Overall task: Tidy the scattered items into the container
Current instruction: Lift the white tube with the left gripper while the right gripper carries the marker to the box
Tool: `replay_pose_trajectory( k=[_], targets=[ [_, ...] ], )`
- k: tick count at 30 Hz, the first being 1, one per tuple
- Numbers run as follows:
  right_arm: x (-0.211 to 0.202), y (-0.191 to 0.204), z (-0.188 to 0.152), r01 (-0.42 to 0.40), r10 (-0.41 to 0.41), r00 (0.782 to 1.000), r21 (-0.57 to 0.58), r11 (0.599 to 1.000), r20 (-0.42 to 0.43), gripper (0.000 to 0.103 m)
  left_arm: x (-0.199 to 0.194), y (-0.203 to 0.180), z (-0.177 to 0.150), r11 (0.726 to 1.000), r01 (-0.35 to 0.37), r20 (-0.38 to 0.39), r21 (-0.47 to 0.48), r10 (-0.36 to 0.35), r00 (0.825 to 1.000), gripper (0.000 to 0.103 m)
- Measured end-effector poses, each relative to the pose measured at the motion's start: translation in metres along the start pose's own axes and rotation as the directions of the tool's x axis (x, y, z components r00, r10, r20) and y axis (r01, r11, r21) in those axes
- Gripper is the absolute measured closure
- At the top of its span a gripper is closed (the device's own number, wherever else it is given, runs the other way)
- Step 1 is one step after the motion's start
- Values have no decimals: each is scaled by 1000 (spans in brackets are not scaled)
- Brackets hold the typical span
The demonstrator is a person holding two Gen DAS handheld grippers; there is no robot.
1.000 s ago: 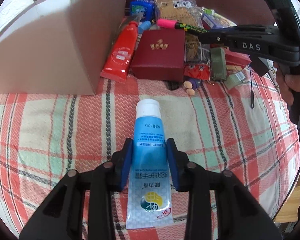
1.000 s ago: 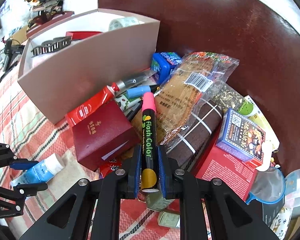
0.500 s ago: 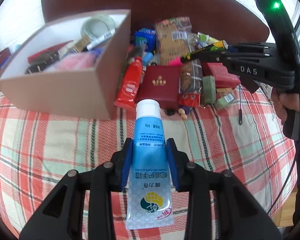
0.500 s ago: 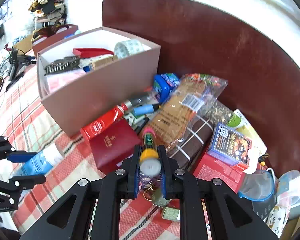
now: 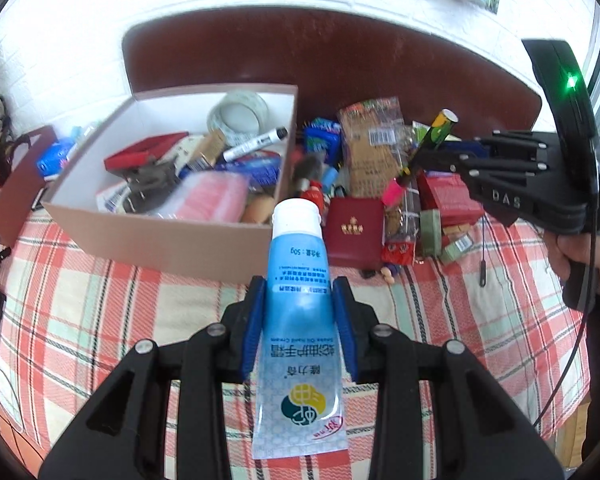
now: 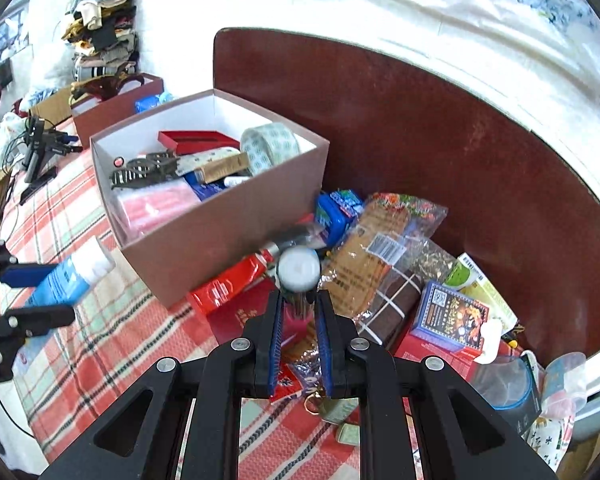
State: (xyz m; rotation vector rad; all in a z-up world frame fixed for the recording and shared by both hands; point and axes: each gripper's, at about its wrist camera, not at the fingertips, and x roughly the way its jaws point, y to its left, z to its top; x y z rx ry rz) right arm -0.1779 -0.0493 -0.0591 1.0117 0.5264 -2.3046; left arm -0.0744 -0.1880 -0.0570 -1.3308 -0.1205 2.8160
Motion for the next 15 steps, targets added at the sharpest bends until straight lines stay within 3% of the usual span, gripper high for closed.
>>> replay_pose_trajectory(
  k=[15],
  targets=[
    [-20,13,36,3,-2,998,-7,1000,70,86,-22,44,40,999,-33,74,-41,36,997,70]
  ],
)
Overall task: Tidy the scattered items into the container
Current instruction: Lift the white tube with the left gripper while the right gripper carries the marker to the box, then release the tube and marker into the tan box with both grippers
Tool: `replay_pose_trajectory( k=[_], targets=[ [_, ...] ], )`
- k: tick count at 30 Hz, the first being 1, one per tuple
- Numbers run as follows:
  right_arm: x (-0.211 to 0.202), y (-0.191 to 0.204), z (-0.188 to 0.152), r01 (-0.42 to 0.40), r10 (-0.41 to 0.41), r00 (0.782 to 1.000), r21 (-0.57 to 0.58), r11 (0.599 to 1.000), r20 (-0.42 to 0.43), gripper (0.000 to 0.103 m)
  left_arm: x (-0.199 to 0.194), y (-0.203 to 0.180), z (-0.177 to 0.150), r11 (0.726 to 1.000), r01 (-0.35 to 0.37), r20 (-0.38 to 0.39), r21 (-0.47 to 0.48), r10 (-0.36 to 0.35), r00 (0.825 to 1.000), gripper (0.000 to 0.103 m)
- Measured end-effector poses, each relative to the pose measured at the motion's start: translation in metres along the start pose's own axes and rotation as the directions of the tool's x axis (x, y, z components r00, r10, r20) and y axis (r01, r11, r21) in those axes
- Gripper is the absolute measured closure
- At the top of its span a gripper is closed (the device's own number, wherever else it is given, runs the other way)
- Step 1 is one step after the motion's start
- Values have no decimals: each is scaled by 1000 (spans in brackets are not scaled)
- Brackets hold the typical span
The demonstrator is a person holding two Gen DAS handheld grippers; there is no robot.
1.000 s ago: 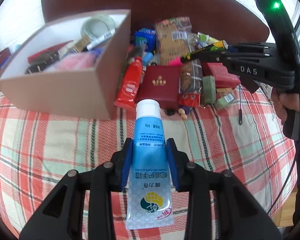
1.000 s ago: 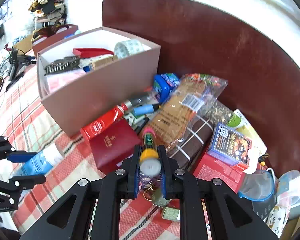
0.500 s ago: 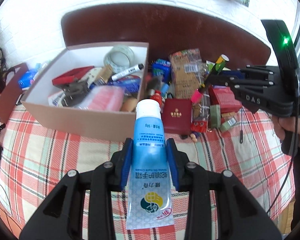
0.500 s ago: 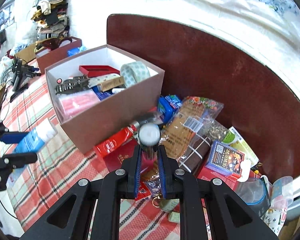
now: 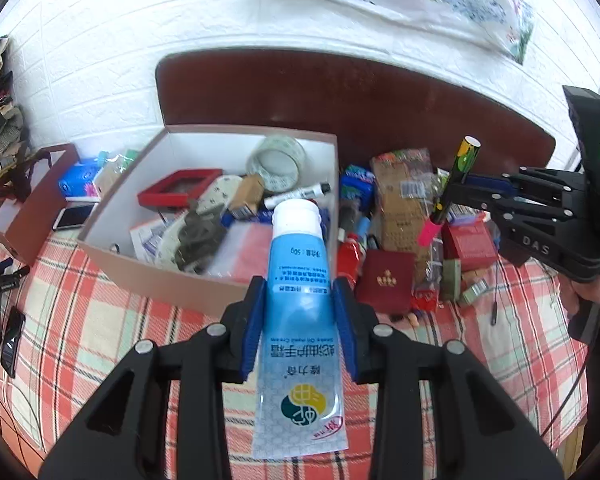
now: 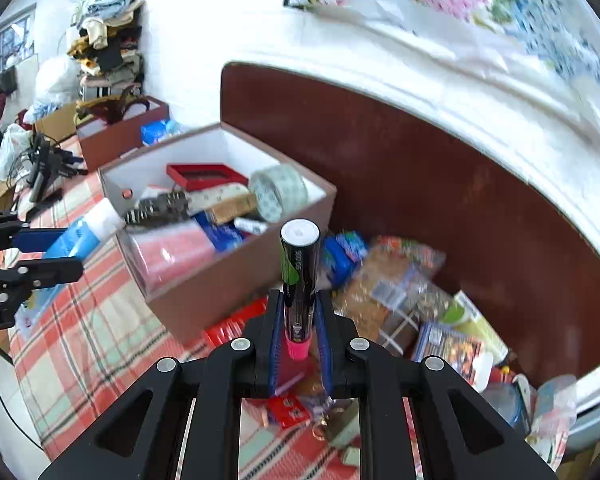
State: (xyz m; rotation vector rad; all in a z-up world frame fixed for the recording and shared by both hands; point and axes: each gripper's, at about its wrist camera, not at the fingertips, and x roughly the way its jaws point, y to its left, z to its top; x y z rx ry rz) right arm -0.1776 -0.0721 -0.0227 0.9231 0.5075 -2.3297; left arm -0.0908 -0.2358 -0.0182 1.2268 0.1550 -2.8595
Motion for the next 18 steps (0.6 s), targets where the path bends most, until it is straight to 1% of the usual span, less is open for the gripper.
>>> replay_pose_trajectory(
  k=[3,8,12,15,18],
  targets=[
    [-3,7,19,-6,6,1000,-14,1000,22,86,0,12,13,1000,-8,12,-7,8,1000,70],
    [2,23,49,-41,43,998,-33,999,43,86,11,36,38,999,-29,20,-25,30,999,70],
    [22,38,76,-107,108,993,-31,994,38,86,29,56,57,998,-46,12,-45,46,999,70],
    [43,48,89,-132,132,991,-33,991,20,86,47,70,65,998,-47,-5,-52,46,999,70],
    [60,56,94,-132,133,991,-33,991,14,86,66,82,69,997,-47,-26,-66,46,999,70]
  ],
)
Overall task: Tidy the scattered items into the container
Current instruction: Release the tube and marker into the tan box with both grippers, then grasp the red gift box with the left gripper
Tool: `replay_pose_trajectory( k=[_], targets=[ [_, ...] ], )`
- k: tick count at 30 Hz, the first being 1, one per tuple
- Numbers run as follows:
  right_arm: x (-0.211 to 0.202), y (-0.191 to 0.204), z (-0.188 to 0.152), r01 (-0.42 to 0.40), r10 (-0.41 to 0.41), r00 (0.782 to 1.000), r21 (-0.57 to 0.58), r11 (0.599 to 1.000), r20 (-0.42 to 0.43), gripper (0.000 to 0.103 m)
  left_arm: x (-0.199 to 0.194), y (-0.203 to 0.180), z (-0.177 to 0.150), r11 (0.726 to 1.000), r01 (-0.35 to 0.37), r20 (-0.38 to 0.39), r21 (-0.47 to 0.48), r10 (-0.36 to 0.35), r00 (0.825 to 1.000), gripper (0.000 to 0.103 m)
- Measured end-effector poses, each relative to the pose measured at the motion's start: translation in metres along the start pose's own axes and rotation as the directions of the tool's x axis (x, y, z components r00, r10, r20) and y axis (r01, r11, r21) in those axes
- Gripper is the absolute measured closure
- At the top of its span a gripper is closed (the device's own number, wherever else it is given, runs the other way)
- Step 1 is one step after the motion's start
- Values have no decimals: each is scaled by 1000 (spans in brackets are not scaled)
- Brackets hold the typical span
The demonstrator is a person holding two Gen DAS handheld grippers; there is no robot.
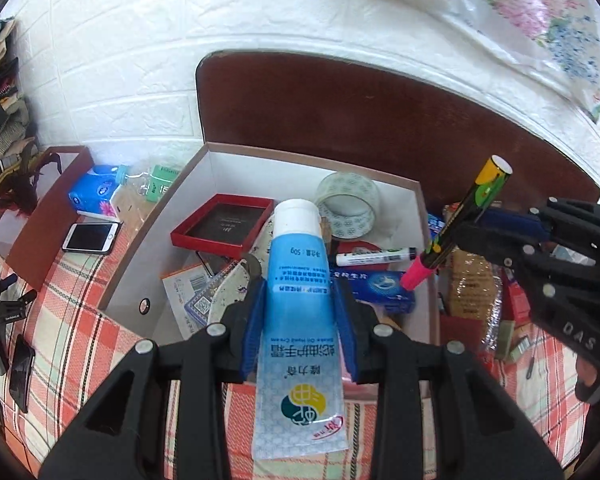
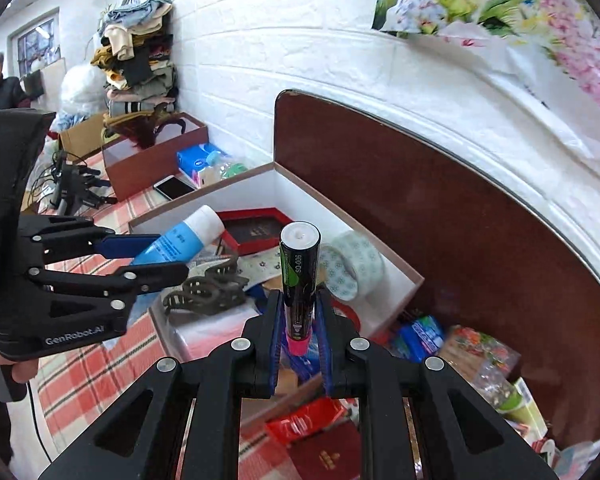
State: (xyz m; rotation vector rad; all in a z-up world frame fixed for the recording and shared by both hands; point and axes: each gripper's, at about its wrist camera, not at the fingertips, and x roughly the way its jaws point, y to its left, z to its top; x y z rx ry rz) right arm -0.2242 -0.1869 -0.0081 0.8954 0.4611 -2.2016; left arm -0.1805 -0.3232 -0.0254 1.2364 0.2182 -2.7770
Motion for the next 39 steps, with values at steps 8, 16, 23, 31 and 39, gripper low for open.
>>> replay_pose_trajectory(
  k=[8,16,23,31,39],
  targets=[
    [30,5,3,-2,3,1000,27,1000,-10,79,24,17,8,998,-34,33,-56,36,999,21],
    [-4,5,1,21,-25,997,61,998,75,45,-5,17,5,996,-67,76,-52,71,995,17],
    [-96,-24,-47,107,-127,983,153,982,129,33,-50,-16,-21,1000,-2,107,21,0,994,11],
    [-175,-66,-164,184,-224,972,356,916,75,25,-45,-103,-81,978,143,16,152,-148,989,10],
    [-202,-80,-264,156,-207,977,518,841,41,25,21,-185,-123,941,218,-121,259,-193,974,10]
  ],
)
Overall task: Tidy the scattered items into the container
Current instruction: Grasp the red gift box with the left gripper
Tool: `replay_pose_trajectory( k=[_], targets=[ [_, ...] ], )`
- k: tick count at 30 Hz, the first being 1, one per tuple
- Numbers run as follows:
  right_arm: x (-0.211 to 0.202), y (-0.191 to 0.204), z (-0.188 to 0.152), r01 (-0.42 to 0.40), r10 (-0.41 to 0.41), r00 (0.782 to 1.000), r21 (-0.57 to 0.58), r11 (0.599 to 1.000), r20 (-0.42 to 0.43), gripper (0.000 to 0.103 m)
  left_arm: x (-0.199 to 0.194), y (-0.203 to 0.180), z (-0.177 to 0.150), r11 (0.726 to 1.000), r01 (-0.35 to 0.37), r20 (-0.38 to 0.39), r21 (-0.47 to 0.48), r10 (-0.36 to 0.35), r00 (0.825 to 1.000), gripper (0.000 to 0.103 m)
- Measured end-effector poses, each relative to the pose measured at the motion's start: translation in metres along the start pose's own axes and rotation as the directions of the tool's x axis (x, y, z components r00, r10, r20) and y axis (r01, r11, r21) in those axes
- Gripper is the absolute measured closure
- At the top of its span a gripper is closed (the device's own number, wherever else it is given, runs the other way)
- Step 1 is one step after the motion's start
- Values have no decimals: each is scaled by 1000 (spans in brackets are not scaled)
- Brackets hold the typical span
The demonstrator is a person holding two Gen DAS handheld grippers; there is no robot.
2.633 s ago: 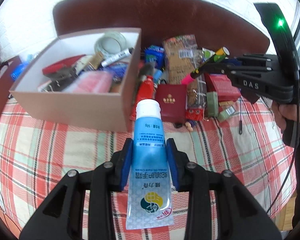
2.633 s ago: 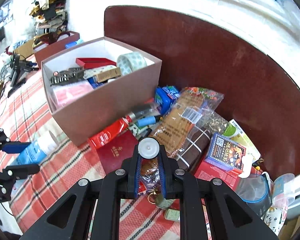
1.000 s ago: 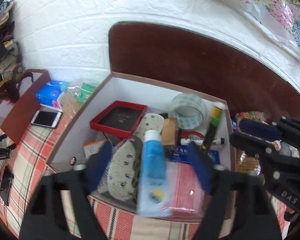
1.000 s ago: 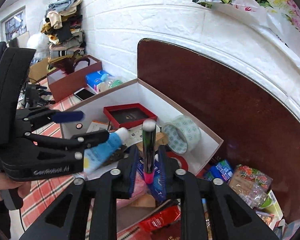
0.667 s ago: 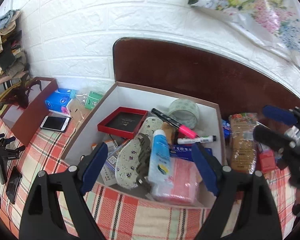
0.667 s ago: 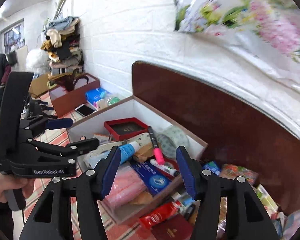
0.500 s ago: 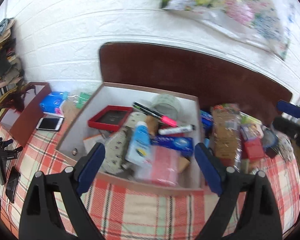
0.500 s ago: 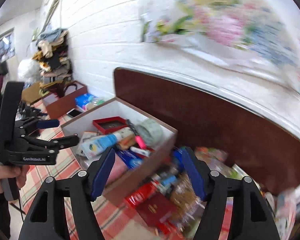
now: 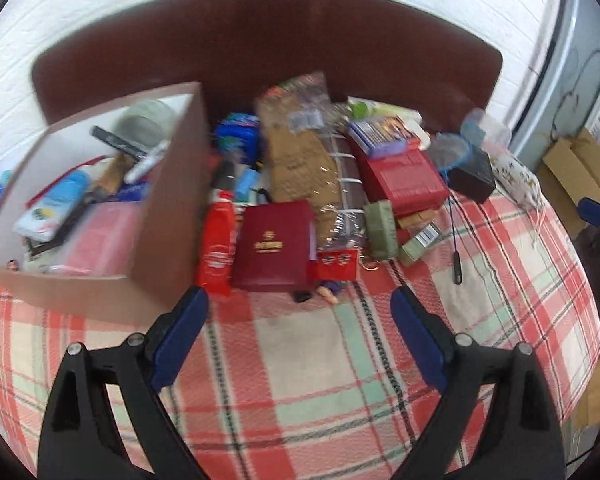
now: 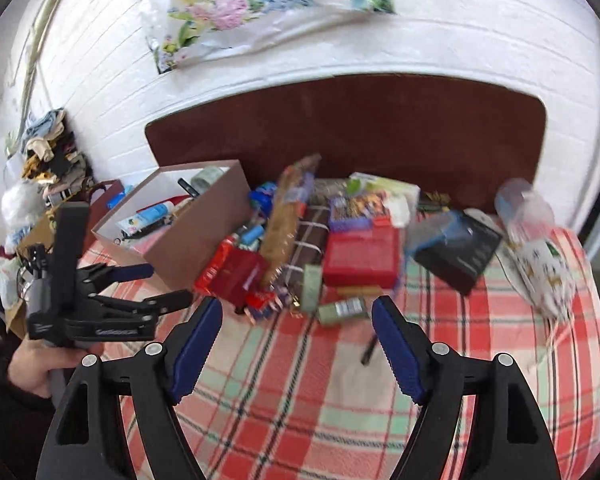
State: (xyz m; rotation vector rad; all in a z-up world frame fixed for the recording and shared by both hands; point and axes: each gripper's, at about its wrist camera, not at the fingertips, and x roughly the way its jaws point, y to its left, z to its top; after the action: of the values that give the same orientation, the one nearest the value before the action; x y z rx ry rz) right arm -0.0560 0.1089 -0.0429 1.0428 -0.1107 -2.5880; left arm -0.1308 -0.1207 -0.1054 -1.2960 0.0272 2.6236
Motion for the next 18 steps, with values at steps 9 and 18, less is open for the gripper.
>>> replay_pose_trajectory(
  k=[9,18],
  targets=[
    [12,-51,-21,-22,24,1000,92,996,-21,25,61,20,18,992,1,-65,-123,-9,998,11],
    [42,-76,-30,-69,76,996,143,987,-43,25,94,24,23,985,-7,-97,-170,-9,995,13]
  ],
)
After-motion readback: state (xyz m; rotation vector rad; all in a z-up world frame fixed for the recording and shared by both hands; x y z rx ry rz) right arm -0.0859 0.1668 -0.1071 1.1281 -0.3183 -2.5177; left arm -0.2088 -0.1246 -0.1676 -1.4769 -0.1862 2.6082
